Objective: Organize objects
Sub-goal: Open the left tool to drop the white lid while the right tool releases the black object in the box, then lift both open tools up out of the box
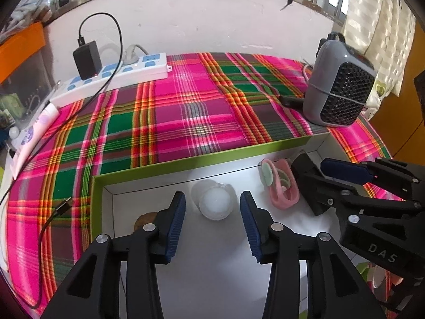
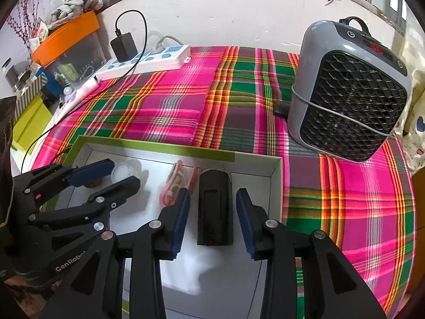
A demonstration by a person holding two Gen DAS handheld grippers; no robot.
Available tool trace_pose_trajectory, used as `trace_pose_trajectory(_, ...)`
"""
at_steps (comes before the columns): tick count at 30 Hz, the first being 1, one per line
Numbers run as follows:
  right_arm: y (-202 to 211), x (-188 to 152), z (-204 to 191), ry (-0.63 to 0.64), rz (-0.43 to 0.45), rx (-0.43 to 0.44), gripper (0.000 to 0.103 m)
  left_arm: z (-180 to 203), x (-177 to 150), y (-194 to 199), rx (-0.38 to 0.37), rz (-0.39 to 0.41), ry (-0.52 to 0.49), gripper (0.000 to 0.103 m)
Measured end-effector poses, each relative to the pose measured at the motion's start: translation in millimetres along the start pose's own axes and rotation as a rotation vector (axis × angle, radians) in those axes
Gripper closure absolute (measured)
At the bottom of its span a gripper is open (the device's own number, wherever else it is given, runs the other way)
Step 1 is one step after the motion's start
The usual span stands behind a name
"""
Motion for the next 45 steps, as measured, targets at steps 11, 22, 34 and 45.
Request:
trace_pose_trajectory(11,14,-5,-3,-0.001,0.023,-0.006,0.065,1,-4,18,0.002,0.021,0.005,0.061)
trace_pose_trajectory(22,28,-14,-7,-0.014,0.042,-0.002,0.065,1,-13,35,0.0,0.034,0.01,0.061)
trace_pose_trajectory(34,48,-27,-4,-0.055,0.071,0.011,0.065,-2,-25,58,0.008,0.07,0.027,0.061)
trace_pose_trajectory(45,68,-45,-2,-0.065,0.106,-0.008,0.065,-8,-41,85,0.027,0.11,0.036,0.061)
Point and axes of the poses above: each gripper's, at about its wrist camera, not at the fingertips, and y roughly against the way its jaws point, z to its right, x to its top, the point moved 10 cm from there along -y, roughly the way its jaws point, and after that the axes turned 2 degrees about -x, right-handed, at the moved point
